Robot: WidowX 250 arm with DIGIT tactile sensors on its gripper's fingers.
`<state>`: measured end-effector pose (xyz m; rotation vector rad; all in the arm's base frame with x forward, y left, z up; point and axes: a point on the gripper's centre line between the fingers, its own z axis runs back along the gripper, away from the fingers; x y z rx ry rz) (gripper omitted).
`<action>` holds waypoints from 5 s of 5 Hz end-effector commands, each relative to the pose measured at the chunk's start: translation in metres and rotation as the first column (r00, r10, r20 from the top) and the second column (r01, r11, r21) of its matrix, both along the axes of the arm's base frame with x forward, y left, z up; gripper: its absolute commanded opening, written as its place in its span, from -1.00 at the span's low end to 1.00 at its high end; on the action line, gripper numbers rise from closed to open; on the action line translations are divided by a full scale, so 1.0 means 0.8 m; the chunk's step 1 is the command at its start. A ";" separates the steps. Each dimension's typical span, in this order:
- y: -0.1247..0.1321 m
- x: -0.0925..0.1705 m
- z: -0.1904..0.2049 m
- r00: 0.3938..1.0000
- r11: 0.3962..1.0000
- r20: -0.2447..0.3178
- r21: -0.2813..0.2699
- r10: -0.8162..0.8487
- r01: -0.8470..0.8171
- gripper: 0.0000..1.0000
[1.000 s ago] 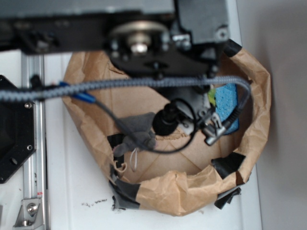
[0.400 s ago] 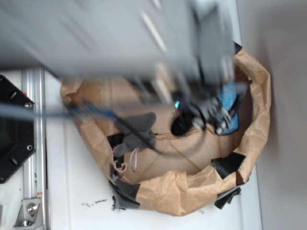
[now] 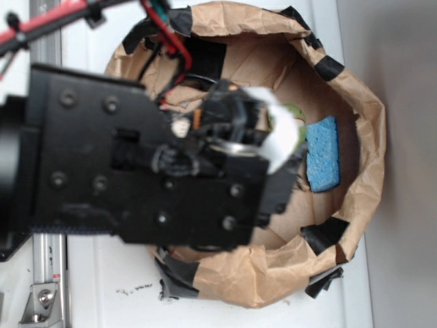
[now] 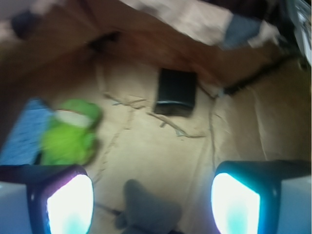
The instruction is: Grab the black box.
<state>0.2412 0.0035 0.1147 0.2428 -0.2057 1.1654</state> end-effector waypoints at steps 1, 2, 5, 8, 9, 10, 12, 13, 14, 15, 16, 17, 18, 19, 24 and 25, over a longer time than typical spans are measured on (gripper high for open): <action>0.053 -0.019 -0.004 0.975 0.984 0.134 -0.025 0.177 -0.176 1.00; 0.053 -0.019 -0.004 0.975 0.984 0.134 -0.025 0.177 -0.176 1.00; 0.053 -0.019 -0.004 0.975 0.984 0.134 -0.025 0.177 -0.176 1.00; 0.082 0.021 -0.064 0.914 0.920 0.138 0.040 0.381 -0.390 1.00; 0.095 0.001 -0.072 0.915 0.917 0.126 0.067 0.384 -0.394 1.00; 0.116 -0.019 -0.076 0.907 0.908 0.122 0.077 0.402 -0.413 1.00; 0.116 -0.034 -0.072 0.910 0.909 0.123 0.081 0.397 -0.408 1.00; 0.119 -0.038 -0.077 0.915 0.914 0.124 0.087 0.384 -0.396 1.00; 0.132 -0.032 -0.092 0.942 0.947 0.172 0.098 0.287 -0.306 1.00; 0.153 -0.019 -0.112 0.958 0.959 0.169 0.125 0.233 -0.255 1.00; 0.154 -0.016 -0.115 0.954 0.950 0.160 0.142 0.255 -0.278 1.00; 0.149 -0.012 -0.107 0.950 0.951 0.163 0.116 0.267 -0.288 1.00; 0.141 -0.013 -0.101 0.946 0.951 0.174 0.096 0.274 -0.293 -1.00; 0.137 -0.012 -0.096 0.947 0.954 0.171 0.087 0.271 -0.288 -1.00; 0.049 0.049 0.021 0.948 0.881 0.156 -0.353 -0.278 0.316 -1.00; 0.063 0.039 0.034 0.911 0.823 0.069 -0.405 -0.408 0.399 -1.00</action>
